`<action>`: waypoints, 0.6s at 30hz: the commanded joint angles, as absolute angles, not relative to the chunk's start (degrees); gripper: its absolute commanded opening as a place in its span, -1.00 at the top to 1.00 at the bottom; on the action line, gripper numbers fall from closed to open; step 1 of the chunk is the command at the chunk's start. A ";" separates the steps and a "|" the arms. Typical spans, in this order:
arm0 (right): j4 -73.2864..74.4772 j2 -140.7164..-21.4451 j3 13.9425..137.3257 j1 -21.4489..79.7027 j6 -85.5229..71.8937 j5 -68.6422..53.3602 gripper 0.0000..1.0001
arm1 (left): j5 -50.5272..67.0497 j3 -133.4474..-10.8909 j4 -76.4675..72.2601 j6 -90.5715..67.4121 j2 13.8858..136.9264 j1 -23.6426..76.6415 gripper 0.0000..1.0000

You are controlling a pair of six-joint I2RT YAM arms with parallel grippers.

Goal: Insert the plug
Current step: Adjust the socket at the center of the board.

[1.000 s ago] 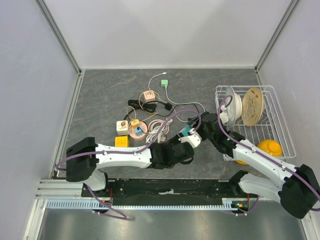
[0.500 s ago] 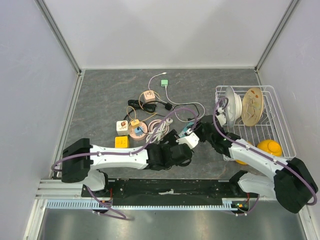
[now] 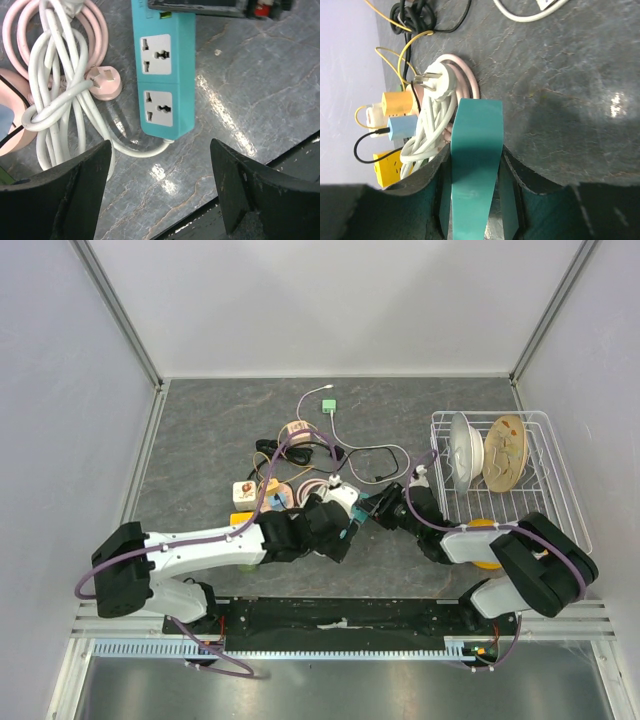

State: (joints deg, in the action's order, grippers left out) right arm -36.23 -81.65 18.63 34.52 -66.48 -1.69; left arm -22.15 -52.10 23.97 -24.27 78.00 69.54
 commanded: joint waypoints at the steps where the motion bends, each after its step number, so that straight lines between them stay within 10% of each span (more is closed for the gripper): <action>1: -36.23 -83.50 17.67 34.72 -58.28 -3.78 0.60 | -16.71 -52.38 22.32 -28.92 79.54 66.01 -0.67; 10: -22.78 -79.28 17.49 34.45 -52.74 1.39 -0.37 | -13.89 -55.28 22.32 -28.74 84.99 64.51 -0.53; 18: -13.64 -74.98 19.51 34.37 -46.68 3.51 -0.72 | -11.52 -56.95 22.50 -29.79 82.80 60.48 -0.54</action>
